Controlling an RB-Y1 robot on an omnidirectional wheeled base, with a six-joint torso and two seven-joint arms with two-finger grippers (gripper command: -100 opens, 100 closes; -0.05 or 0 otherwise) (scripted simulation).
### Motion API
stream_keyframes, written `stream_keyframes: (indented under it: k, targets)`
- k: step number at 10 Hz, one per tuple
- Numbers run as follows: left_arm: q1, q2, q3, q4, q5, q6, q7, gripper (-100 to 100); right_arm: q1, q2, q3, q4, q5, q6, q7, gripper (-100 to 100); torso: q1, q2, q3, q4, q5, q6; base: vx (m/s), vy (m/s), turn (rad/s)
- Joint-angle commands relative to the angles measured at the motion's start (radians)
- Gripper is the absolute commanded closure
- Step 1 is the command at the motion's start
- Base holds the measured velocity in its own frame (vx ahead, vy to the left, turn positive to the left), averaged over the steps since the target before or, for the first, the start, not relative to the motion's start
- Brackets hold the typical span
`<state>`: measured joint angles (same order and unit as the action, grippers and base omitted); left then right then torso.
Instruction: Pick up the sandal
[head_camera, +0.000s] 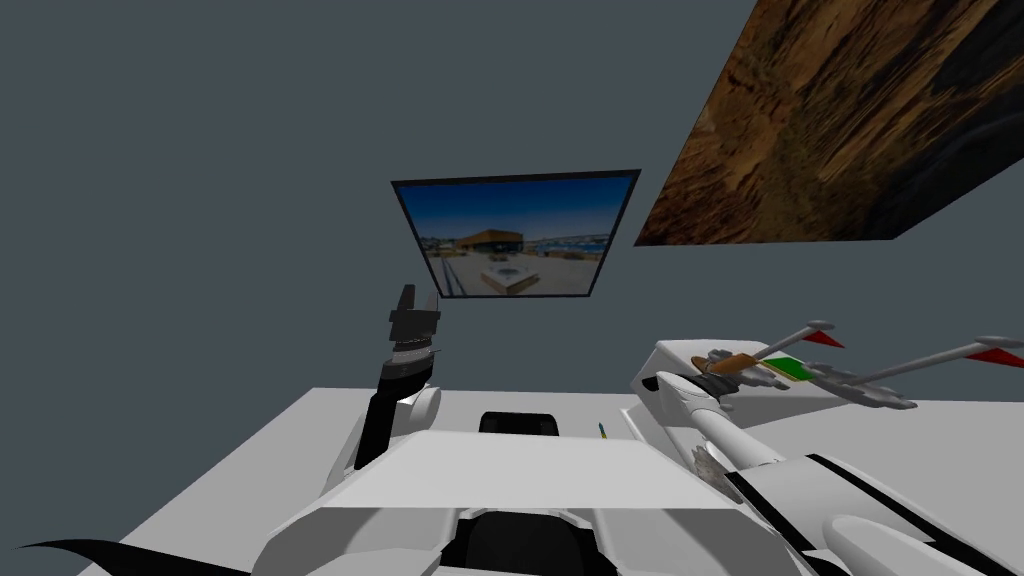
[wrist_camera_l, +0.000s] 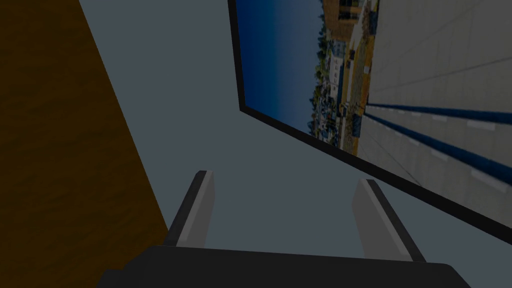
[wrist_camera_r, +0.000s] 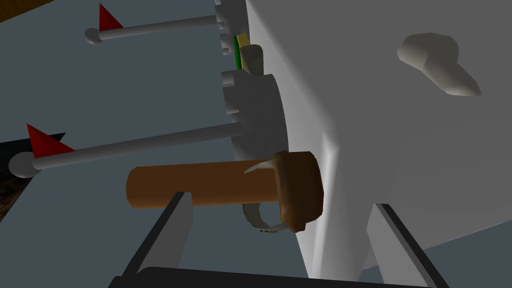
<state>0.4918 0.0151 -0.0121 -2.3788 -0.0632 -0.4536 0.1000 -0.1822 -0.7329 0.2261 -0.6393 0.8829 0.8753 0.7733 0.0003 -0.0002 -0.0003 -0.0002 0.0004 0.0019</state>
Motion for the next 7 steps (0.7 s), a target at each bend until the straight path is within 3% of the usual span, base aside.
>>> stream_keyframes:
  k: [1,2,3,4,7]
  targets:
    - [0.0,0.0,0.0,0.0,0.0,0.0,0.0,0,0.0,0.0,0.0,0.0,0.0,0.0,0.0,0,0.0,0.0,0.0,0.0,0.0,0.0,0.006,0.001,0.0]
    - [0.0,0.0,0.0,0.0,0.0,0.0,0.0,0,0.003,0.0,0.001,0.002,0.002,-0.002,-0.004,-100,0.0,0.002,0.001,0.0,0.0,0.0,0.045,-0.087,0.004]
    - [0.0,0.0,0.0,0.0,0.0,0.0,0.0,0,0.002,0.0,0.001,0.002,0.001,-0.001,-0.002,-100,-0.005,0.0,0.0,0.0,-0.001,0.0,0.029,-0.058,0.011]
    - [0.0,0.0,0.0,0.0,0.0,0.0,0.0,0,0.002,0.0,0.001,0.002,0.001,-0.002,-0.003,100,-0.004,0.001,0.001,0.0,-0.001,0.0,0.004,-0.008,0.001]
    - [0.0,0.0,0.0,0.0,0.0,0.0,0.0,0,0.002,0.001,0.001,0.001,0.001,-0.002,-0.003,100,0.0,0.003,0.002,0.001,0.001,0.0,0.0,0.0,0.0]
